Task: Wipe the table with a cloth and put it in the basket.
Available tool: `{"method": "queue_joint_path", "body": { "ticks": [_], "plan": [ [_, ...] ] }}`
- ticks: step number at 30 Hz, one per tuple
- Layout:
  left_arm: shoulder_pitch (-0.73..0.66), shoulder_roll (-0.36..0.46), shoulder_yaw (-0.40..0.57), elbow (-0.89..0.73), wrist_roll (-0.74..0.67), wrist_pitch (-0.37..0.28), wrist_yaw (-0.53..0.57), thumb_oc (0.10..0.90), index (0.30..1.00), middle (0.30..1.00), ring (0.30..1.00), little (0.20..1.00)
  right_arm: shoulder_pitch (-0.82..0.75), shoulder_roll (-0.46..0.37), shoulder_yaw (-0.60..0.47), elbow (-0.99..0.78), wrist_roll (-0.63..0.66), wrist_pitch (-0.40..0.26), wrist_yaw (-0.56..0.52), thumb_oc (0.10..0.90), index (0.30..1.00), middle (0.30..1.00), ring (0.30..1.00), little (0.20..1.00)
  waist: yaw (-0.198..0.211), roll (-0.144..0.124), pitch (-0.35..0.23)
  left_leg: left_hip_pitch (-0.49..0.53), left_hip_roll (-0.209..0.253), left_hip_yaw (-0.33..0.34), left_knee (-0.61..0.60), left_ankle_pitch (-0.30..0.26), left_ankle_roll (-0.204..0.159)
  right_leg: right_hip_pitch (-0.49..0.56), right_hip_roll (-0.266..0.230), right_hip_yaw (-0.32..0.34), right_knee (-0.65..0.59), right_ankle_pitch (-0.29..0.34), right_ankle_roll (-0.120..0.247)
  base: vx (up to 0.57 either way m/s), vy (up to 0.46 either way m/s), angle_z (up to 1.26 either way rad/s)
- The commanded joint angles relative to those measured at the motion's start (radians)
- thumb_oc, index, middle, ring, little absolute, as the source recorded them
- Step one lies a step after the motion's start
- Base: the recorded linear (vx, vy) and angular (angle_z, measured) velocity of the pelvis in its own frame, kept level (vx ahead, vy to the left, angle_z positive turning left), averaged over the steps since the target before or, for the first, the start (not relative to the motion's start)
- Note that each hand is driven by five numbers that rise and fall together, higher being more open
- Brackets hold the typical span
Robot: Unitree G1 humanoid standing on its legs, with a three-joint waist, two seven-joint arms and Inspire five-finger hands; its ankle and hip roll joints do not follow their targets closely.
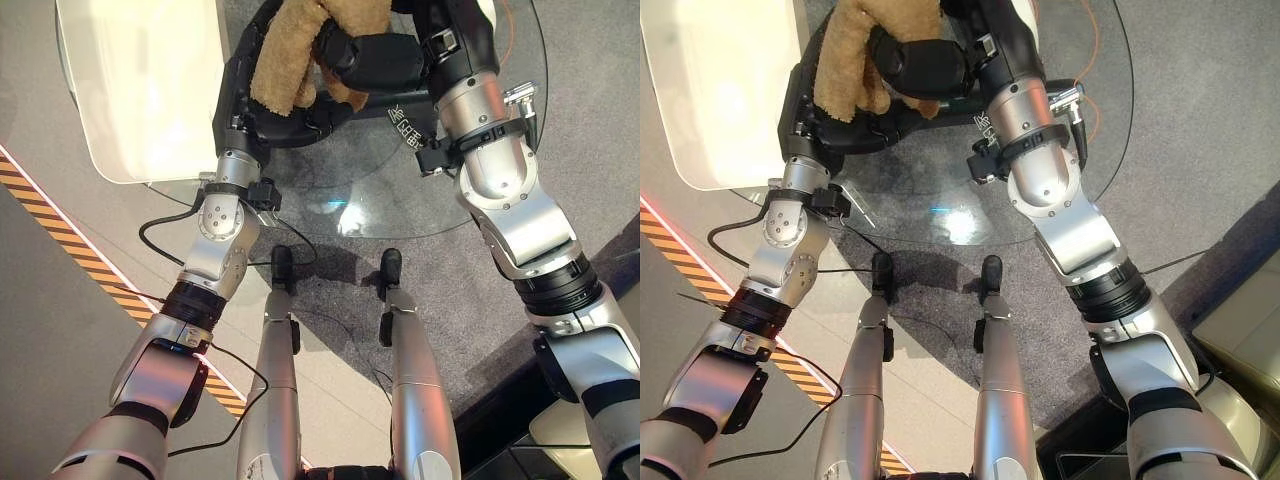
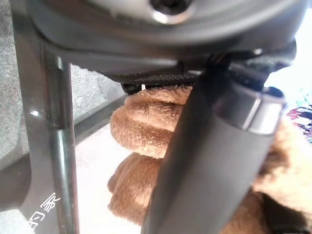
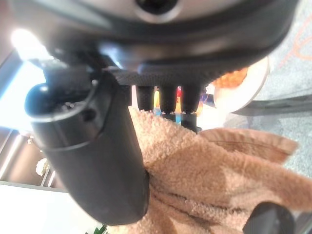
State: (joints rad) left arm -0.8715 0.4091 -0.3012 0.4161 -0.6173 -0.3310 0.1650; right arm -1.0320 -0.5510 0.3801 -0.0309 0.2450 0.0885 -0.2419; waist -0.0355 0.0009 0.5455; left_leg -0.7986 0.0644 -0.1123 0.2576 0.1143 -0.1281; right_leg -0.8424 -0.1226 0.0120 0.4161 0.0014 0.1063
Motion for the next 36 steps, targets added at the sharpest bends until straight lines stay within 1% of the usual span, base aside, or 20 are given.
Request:
{"method": "queue_joint_path", "body": {
  "ticks": [1,11,18,20,22,23,29,36],
  "plan": [
    [-0.161,-0.012,0.017,-0.062,0.008,-0.089,-0.034,0.1,0.3,0.3,0.3,0.2,-0.174,0.059,-0.063,-0.221,0.042,-0.167,0.002,0.1,0.3,0.3,0.3,0.2,0.007,-0.043,-0.025,0.064,-0.075,0.099,-0.009,-0.058,0.096,0.103,0.109,-0.048,-0.098,-0.023,-0.049,0.0,0.0,0.0],
    [-0.17,-0.03,0.024,-0.076,-0.021,-0.077,-0.059,0.1,0.3,0.3,0.3,0.2,-0.156,0.076,-0.085,-0.215,0.049,-0.167,0.022,0.1,0.3,0.3,0.3,0.2,0.0,-0.043,-0.025,0.07,-0.074,0.099,-0.012,-0.059,0.096,0.106,0.109,-0.045,-0.099,-0.021,-0.049,0.0,0.0,0.0],
    [-0.16,-0.045,0.029,-0.075,-0.089,-0.077,-0.099,0.1,0.3,0.3,0.3,0.2,-0.147,0.085,-0.092,-0.215,0.046,-0.168,0.023,0.1,0.3,0.3,0.3,0.2,-0.001,-0.046,-0.025,0.073,-0.073,0.098,-0.014,-0.06,0.095,0.11,0.108,-0.045,-0.103,-0.02,-0.048,0.0,0.0,0.0],
    [-0.154,-0.059,0.037,-0.079,-0.194,-0.06,-0.149,0.1,0.3,0.3,0.3,0.2,-0.143,0.089,-0.093,-0.213,0.045,-0.172,0.026,0.1,0.3,0.3,0.3,0.2,-0.002,-0.047,-0.025,0.073,-0.073,0.099,-0.015,-0.06,0.095,0.109,0.109,-0.045,-0.103,-0.019,-0.048,0.0,0.0,0.0],
    [-0.148,-0.07,0.042,-0.084,-0.222,-0.05,-0.166,0.1,0.3,0.3,0.3,0.2,-0.141,0.093,-0.092,-0.213,0.042,-0.172,0.024,0.1,0.3,0.3,0.3,0.2,-0.002,-0.048,-0.025,0.075,-0.073,0.1,-0.016,-0.06,0.095,0.111,0.109,-0.045,-0.103,-0.019,-0.047,0.0,0.0,0.0],
    [-0.141,-0.08,0.047,-0.085,-0.267,-0.037,-0.191,0.1,0.3,0.3,0.3,0.2,-0.14,0.095,-0.093,-0.212,0.043,-0.171,0.026,0.1,0.3,0.3,0.3,0.2,-0.002,-0.049,-0.025,0.077,-0.072,0.1,-0.015,-0.061,0.095,0.112,0.109,-0.045,-0.102,-0.019,-0.047,0.0,0.0,0.0],
    [-0.139,-0.093,0.043,-0.098,-0.261,-0.023,-0.189,0.1,0.3,0.3,0.3,0.2,-0.149,0.096,-0.088,-0.218,0.05,-0.155,0.015,0.1,0.3,0.3,0.3,0.2,-0.005,-0.051,-0.025,0.077,-0.072,0.101,-0.014,-0.062,0.096,0.113,0.11,-0.043,-0.102,-0.019,-0.047,0.0,0.0,0.0],
    [-0.138,-0.095,0.046,-0.105,-0.276,-0.014,-0.196,0.1,0.3,0.3,0.3,0.2,-0.141,0.094,-0.092,-0.217,0.051,-0.16,0.021,0.1,0.3,0.3,0.3,0.2,-0.007,-0.05,-0.025,0.078,-0.075,0.102,-0.01,-0.063,0.098,0.115,0.109,-0.042,-0.103,-0.018,-0.048,0.0,0.0,0.0]
  ]
}}
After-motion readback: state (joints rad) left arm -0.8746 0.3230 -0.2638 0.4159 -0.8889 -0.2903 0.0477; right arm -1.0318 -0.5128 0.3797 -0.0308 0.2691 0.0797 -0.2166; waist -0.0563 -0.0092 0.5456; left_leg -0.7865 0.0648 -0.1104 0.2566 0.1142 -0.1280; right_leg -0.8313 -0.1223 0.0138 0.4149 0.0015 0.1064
